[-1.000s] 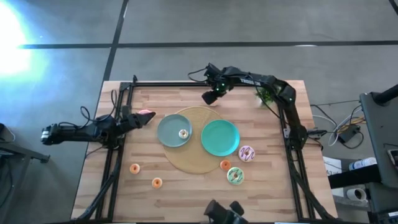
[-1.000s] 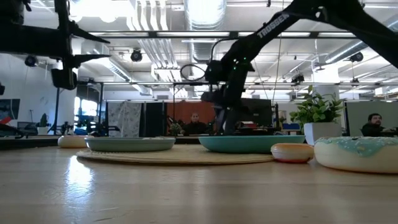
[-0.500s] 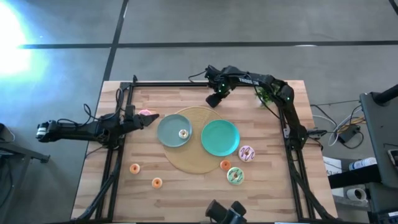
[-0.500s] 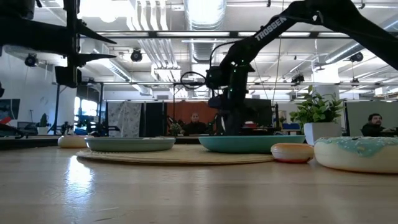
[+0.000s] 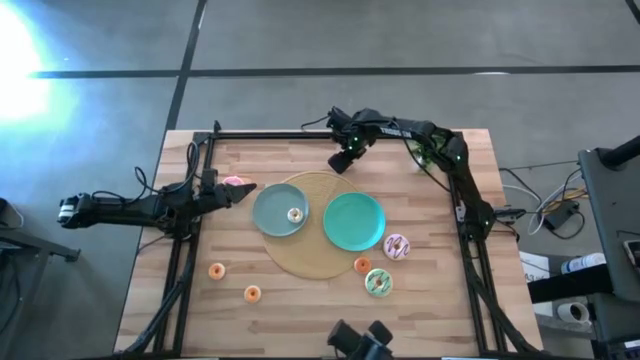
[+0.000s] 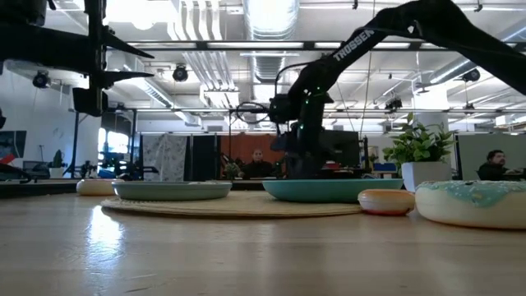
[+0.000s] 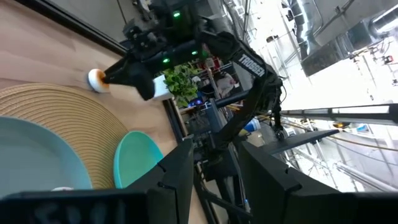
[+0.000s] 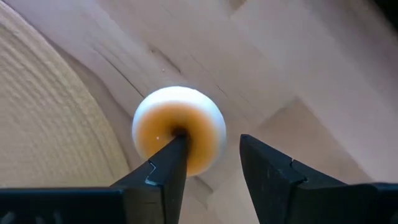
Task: Pick & Place donuts
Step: Put the small blue donut on the light blue plate
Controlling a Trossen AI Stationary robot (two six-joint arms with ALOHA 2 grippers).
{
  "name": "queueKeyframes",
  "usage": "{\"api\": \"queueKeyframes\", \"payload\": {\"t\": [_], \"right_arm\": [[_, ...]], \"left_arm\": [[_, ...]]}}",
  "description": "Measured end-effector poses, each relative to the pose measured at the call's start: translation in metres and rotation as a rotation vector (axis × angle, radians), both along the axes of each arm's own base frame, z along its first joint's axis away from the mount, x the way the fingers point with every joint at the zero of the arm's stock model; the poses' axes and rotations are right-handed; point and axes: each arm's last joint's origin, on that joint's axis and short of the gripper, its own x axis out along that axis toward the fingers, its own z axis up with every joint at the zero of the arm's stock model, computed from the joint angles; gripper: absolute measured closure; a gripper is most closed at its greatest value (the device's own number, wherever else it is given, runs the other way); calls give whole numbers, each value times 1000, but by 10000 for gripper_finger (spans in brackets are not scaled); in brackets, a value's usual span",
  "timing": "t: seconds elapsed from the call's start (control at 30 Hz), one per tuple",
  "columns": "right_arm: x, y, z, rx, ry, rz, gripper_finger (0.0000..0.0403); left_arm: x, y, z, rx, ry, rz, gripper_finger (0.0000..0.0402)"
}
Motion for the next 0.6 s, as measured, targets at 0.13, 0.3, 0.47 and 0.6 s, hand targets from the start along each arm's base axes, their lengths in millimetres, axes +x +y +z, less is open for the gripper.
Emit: {"api": "queueKeyframes", "payload": {"t": [0.13,0.3,0.47,0.6], "right_arm": [[2,0,-4,0,-9,-1,261],[6,-2,-1,-10,-36,-3,281],[7,-2,1,18,-65,3,362],[7,-1,1,57,-89,0,388]], "left_arm": [[0,0,0,0,1,0,298],[0,0,-1,0,3,0,298],[0,0,-1,0,5,0,298],[0,0,-2,13,13,0,298]]}}
